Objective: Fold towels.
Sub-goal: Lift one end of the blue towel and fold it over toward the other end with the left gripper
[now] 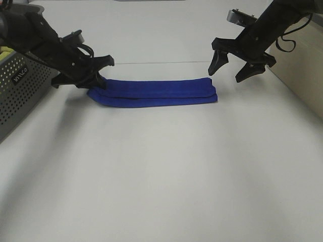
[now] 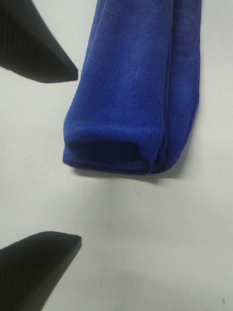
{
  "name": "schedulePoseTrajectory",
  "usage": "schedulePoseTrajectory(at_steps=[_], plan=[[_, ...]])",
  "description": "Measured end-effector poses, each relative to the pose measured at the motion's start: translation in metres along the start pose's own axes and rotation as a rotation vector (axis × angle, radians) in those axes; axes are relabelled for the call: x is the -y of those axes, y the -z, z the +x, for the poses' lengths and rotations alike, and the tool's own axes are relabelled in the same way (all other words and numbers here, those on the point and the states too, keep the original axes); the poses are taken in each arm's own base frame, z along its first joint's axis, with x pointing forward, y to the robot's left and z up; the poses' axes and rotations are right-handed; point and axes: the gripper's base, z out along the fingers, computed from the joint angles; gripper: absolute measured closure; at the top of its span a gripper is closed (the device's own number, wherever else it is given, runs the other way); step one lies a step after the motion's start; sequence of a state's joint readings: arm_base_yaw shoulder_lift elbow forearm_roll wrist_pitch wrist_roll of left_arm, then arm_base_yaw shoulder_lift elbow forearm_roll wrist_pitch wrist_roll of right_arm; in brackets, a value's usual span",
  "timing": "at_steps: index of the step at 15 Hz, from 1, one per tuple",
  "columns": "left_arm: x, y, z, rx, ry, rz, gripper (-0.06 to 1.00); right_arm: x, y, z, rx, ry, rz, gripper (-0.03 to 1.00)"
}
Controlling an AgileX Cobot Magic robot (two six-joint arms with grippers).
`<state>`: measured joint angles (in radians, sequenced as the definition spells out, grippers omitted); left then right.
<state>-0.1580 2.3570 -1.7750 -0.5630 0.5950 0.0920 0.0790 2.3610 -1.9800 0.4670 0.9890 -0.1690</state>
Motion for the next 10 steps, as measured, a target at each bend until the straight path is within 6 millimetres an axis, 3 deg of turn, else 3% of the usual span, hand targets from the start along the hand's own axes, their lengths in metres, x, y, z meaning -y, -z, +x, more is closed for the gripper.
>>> schedulePoseTrajectory(at_steps=[5, 6, 7, 10], plan=[[0.027, 0.061, -0.021, 0.037, -0.06, 0.016, 0.87, 0.0, 0.0, 0.001, -0.007, -0.018, 0.0, 0.18], [0.035, 0.066, -0.022, 0.018, -0.066, 0.028, 0.87, 0.0, 0.0, 0.001, -0.013, -0.018, -0.001, 0.18], [0.059, 0.069, -0.021, 0.02, -0.075, 0.067, 0.87, -0.001, 0.0, 0.002, -0.027, -0.024, -0.012, 0.18], [0.098, 0.05, -0.006, -0.014, -0.064, 0.158, 0.87, -0.002, 0.0, 0.003, -0.038, -0.031, -0.025, 0.18]])
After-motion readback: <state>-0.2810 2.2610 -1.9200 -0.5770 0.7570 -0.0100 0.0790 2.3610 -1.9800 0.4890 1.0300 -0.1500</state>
